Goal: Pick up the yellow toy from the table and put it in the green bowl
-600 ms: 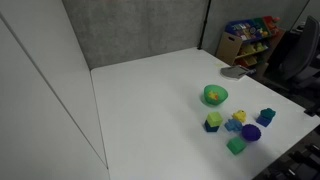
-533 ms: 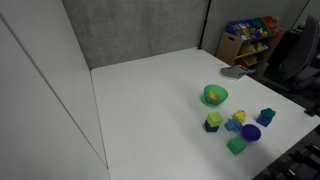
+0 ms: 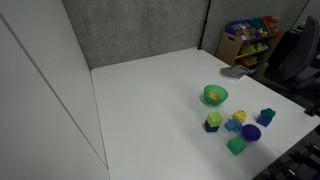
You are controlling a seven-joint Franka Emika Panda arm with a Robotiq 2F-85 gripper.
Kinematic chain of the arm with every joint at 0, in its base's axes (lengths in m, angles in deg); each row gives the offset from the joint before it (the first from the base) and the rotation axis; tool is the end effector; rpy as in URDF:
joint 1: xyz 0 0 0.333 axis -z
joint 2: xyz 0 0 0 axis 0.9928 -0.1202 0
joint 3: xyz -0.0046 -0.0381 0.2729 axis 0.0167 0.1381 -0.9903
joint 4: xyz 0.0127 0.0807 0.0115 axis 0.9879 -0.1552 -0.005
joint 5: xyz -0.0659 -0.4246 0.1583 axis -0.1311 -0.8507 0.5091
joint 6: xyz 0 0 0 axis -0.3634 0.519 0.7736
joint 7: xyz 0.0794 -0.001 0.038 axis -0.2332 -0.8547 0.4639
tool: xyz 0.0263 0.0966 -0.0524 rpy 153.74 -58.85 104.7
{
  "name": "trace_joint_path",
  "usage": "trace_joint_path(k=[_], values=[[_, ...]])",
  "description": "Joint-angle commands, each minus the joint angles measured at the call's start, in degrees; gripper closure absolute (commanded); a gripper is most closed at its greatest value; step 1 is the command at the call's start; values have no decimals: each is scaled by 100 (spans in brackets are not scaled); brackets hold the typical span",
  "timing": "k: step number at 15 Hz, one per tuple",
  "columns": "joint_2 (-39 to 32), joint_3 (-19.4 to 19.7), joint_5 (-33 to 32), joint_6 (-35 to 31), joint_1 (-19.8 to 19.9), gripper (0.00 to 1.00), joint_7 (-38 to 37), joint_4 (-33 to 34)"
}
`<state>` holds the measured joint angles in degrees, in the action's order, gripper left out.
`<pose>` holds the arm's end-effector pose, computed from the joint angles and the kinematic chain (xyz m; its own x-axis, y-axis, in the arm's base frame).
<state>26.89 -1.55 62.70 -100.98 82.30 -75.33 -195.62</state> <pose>0.4465 0.0013 0.4191 0.9992 0.0206 -0.0341 0.0210 -0.9997 0.0109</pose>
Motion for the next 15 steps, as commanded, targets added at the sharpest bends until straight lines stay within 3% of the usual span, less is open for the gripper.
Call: trace_joint_path(k=[1, 6, 15], values=[[-155, -47, 5, -128, 38, 0, -72, 60], [-748, -38, -14, -565, 58, 0, -75, 193], [-2580, 92, 51, -1596, 261, 0, -324, 788]])
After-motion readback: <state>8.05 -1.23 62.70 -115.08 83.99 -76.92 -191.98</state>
